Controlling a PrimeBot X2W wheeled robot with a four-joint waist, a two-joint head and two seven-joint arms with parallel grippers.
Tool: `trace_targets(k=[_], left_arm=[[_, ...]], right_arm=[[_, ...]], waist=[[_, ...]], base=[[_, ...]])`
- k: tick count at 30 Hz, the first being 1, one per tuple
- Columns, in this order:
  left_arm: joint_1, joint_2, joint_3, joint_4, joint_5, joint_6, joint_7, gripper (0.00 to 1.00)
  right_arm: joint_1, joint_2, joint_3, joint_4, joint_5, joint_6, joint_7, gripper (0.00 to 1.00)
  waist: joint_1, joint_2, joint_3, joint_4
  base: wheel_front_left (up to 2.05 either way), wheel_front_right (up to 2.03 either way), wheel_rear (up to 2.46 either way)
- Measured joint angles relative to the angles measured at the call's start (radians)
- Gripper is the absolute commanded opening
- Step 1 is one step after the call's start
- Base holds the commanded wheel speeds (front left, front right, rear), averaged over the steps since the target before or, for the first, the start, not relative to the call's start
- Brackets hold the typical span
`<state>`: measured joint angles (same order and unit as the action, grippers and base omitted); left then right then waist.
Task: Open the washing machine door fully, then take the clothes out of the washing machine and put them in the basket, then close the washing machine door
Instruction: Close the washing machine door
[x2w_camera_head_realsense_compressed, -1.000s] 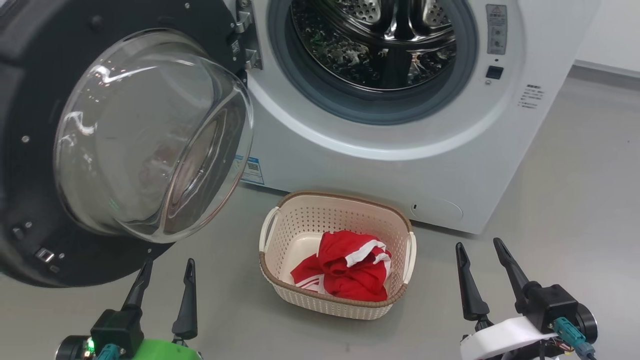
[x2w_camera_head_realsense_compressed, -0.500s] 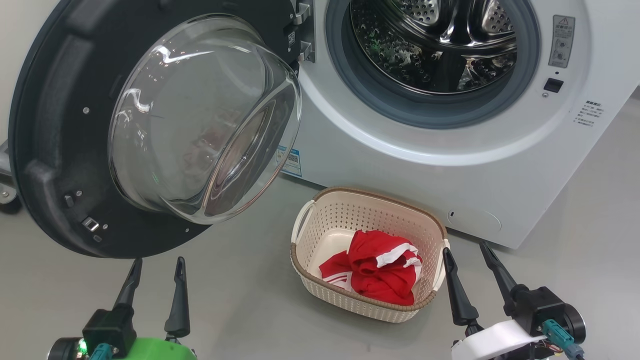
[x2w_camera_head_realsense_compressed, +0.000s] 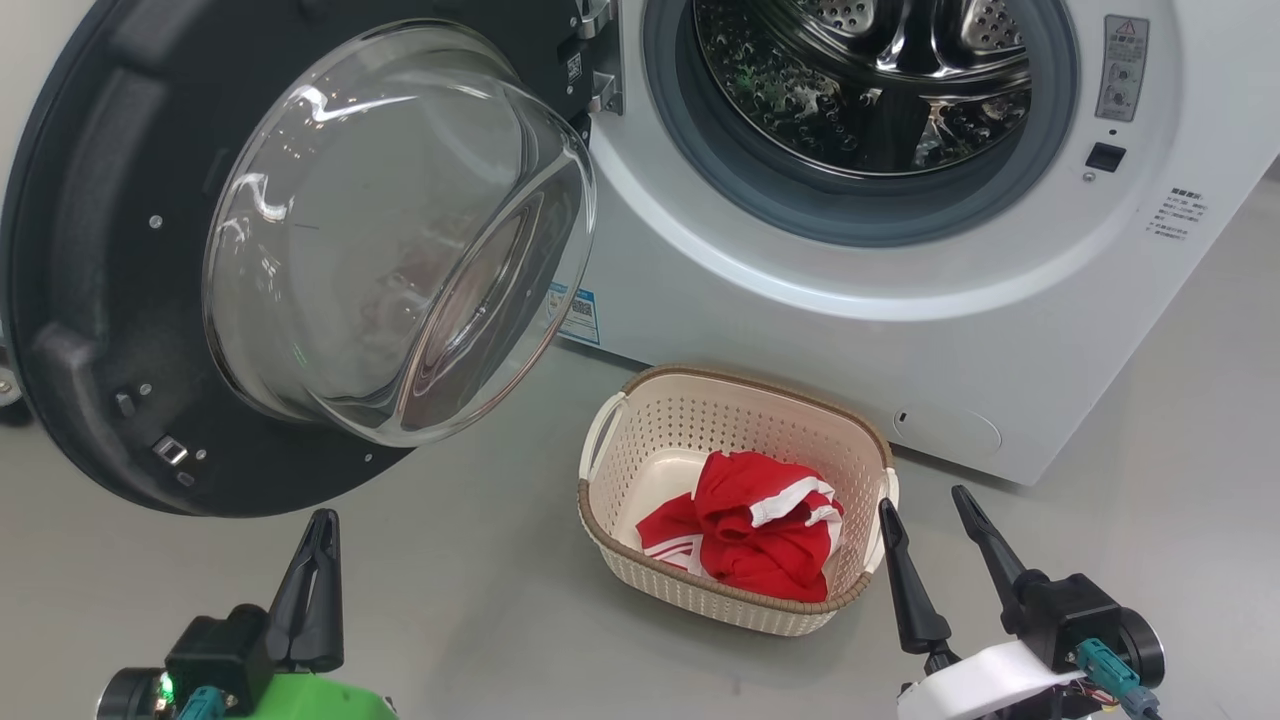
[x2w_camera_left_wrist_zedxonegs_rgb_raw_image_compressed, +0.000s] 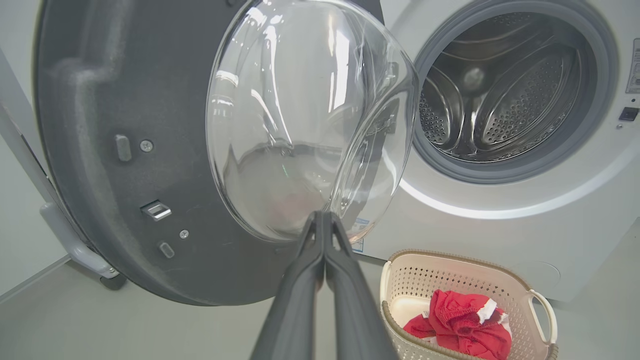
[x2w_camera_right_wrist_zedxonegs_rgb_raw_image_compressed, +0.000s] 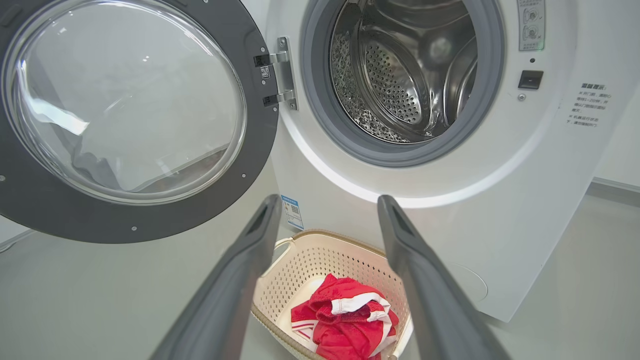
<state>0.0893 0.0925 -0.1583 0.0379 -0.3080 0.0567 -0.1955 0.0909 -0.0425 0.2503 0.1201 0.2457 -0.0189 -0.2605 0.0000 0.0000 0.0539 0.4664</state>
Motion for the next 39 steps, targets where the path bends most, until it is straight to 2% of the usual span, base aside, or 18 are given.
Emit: trace_targets(k=[5,7,8,9,11,13,20,24,26,28,36,39], left_arm=[[0.000,-0.001,-0.005,-0.018,-0.018,-0.016,-0.006,0.00],[-0.001,-0.009,-0.003,-0.027,-0.064,-0.038,-0.009,0.00],[-0.001,-0.020,-0.003,-0.037,-0.112,-0.055,-0.010,0.00],[-0.002,-0.042,-0.002,-0.060,-0.219,-0.088,-0.013,0.00],[-0.003,-0.052,0.001,-0.087,-0.332,-0.131,-0.014,0.00],[-0.004,-0.053,0.007,-0.113,-0.412,-0.155,-0.014,0.00],[-0.040,-0.052,0.046,-0.232,-0.823,-0.177,-0.023,0.00],[-0.057,-0.051,0.051,-0.295,-1.017,-0.177,-0.036,0.00],[-0.074,-0.053,0.087,-0.310,-1.099,-0.177,-0.035,0.00],[-0.092,-0.053,0.128,-0.325,-1.141,-0.177,-0.035,0.00],[-0.157,-0.046,0.278,-0.334,-1.189,-0.177,-0.034,0.00],[-0.194,-0.001,0.374,-0.292,-1.237,-0.175,-0.033,0.00]], right_arm=[[-0.002,0.000,-0.002,0.007,-0.001,0.000,0.000,1.00],[-0.002,0.000,-0.002,0.007,-0.003,0.000,0.000,1.00],[-0.002,0.000,-0.002,0.007,-0.003,0.000,0.000,1.00],[-0.003,0.000,-0.003,0.008,-0.004,0.000,0.000,1.00],[-0.004,0.000,-0.003,0.009,-0.004,0.000,0.000,1.00],[-0.006,0.000,-0.003,0.010,-0.004,0.000,0.000,1.00],[-0.008,0.000,-0.008,0.016,-0.009,0.000,0.000,1.00],[-0.008,0.000,-0.009,0.016,-0.009,-0.001,0.000,1.00],[-0.010,-0.001,-0.010,0.016,-0.009,-0.001,0.000,1.00],[-0.012,-0.001,-0.011,0.016,-0.009,-0.002,0.000,1.00],[-0.021,-0.001,-0.013,0.016,-0.009,-0.002,0.000,1.00],[-0.022,-0.001,-0.013,0.017,-0.009,-0.002,0.000,1.00]], waist=[[0.0000,0.0000,0.006,-0.001],[0.0000,0.0000,0.006,-0.001],[0.0000,0.0000,0.006,0.000],[0.0000,0.0000,0.006,0.001],[0.0000,0.0000,0.006,0.002],[0.0000,0.0000,0.006,0.002],[0.0000,0.0000,0.009,0.000],[0.0000,0.0000,0.013,-0.001],[0.0000,0.0000,0.014,-0.002],[0.0000,0.0000,0.016,-0.002],[0.0000,0.0000,0.018,-0.002],[0.0000,0.0000,0.021,-0.003]], base=[[0.00,0.00,0.00],[0.00,0.00,0.00],[0.00,0.00,0.00],[0.00,0.00,0.00],[0.00,0.00,0.00],[0.00,0.00,0.00],[0.00,0.00,0.00],[0.00,0.00,0.00],[0.00,0.00,0.00],[0.00,0.00,0.00],[0.00,0.00,0.00],[0.00,0.00,0.00]])
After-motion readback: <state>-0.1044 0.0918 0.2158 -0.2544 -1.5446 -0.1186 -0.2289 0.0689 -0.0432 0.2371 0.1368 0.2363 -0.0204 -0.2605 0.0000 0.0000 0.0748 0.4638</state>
